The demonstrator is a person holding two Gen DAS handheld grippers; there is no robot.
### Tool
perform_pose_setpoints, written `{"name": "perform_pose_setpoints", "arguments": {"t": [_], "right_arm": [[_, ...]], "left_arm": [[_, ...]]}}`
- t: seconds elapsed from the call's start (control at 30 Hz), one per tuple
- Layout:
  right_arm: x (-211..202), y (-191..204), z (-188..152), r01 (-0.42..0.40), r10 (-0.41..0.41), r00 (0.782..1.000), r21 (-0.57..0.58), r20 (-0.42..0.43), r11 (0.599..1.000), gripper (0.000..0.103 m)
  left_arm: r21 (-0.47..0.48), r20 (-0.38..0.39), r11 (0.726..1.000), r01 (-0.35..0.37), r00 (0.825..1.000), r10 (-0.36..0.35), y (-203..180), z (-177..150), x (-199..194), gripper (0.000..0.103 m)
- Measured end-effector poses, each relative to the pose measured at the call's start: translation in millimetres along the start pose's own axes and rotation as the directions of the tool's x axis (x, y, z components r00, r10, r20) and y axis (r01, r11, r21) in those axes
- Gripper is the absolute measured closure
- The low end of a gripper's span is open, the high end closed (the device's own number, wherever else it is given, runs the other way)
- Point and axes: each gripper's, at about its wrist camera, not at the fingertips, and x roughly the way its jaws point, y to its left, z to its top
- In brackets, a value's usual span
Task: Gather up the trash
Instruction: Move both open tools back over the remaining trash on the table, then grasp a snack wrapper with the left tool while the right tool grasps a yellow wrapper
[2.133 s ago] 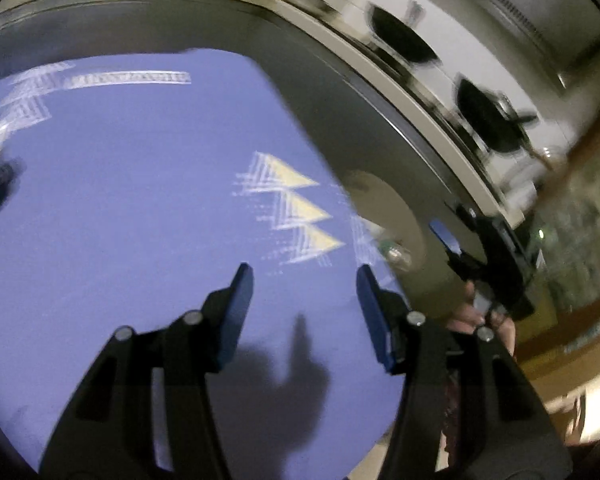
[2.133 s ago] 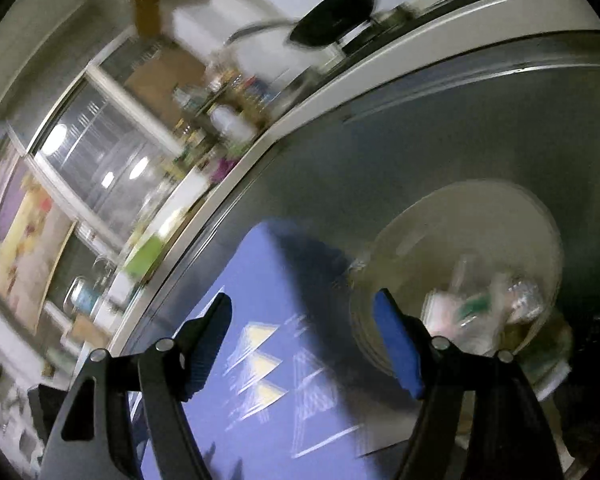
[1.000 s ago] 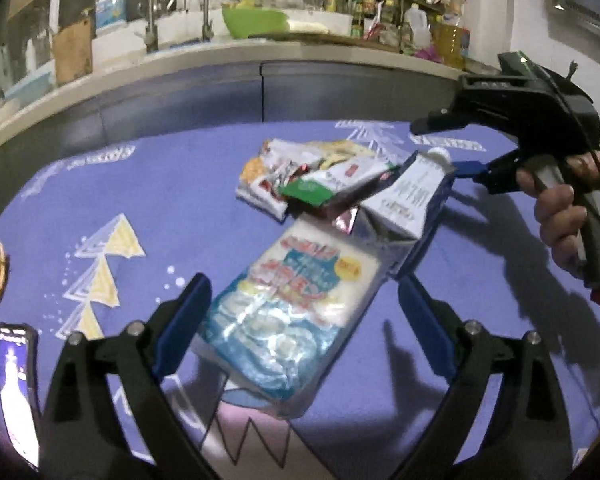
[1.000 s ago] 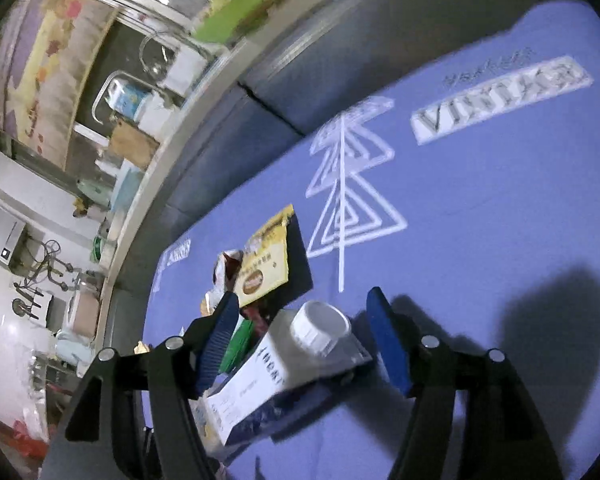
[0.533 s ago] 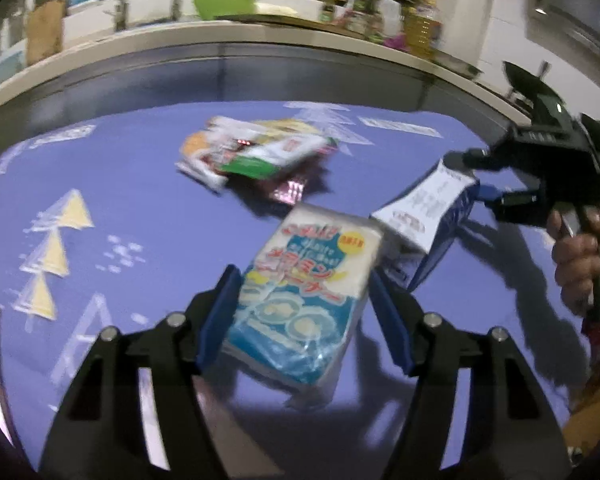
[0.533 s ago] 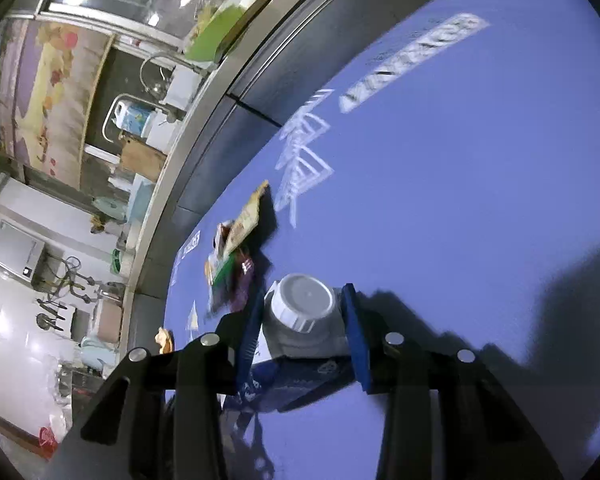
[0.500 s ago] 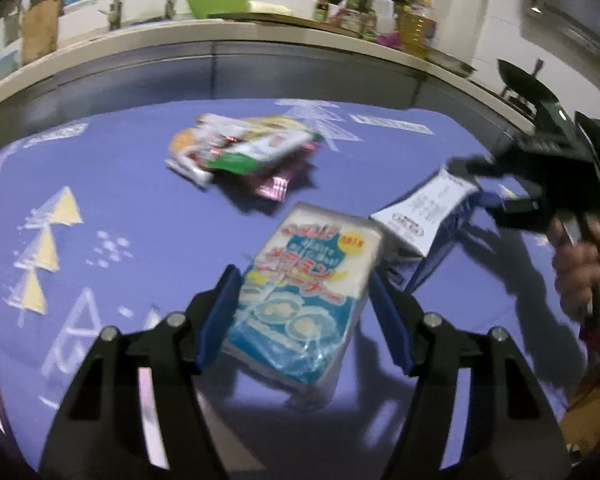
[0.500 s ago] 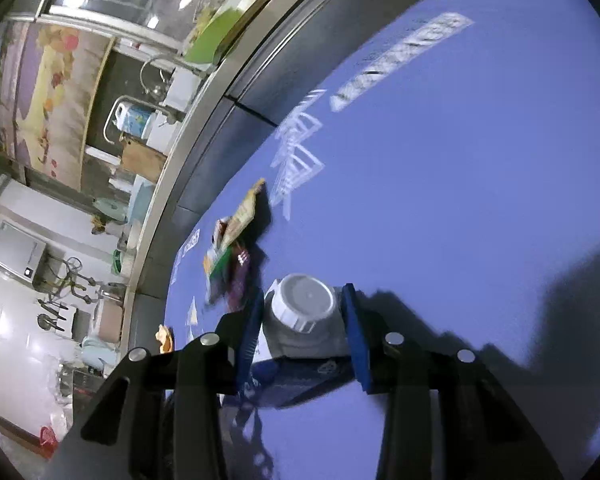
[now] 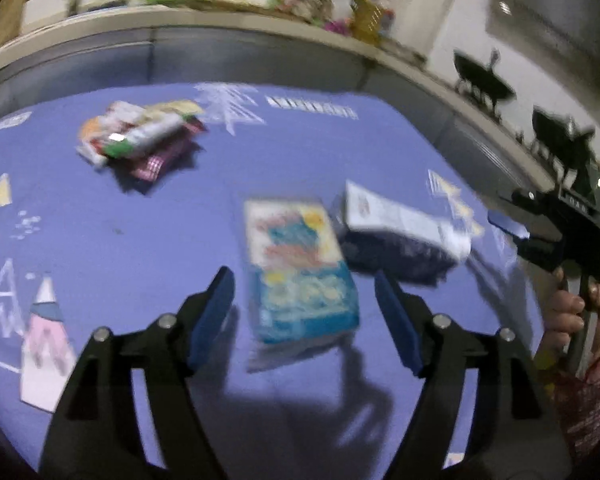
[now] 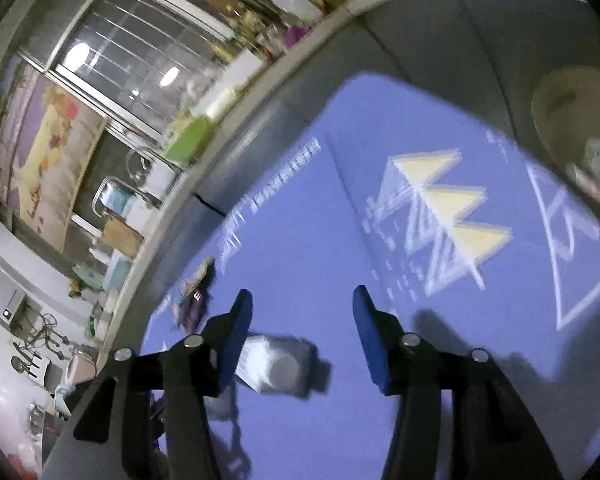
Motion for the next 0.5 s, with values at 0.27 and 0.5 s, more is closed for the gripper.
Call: {"name": "perform_pose_setpoints", "arguments": {"t": [0.27,0.5], "right_arm": [[104,115,47,-0.089,0.033,0.973,-0.245,-0.227,0.966,0.053],[272,181,47,-0.093,-0.021,0.87,-0.205,-0.493,0.974,0.053]], "left_arm": [[-0.322,0.204,0.945,-0.049,0.972,0.12,119,61,-48,0.032],[-0.462,0.129,0.883,-0.081,0.979,0.157,199,101,7,0.032]]}}
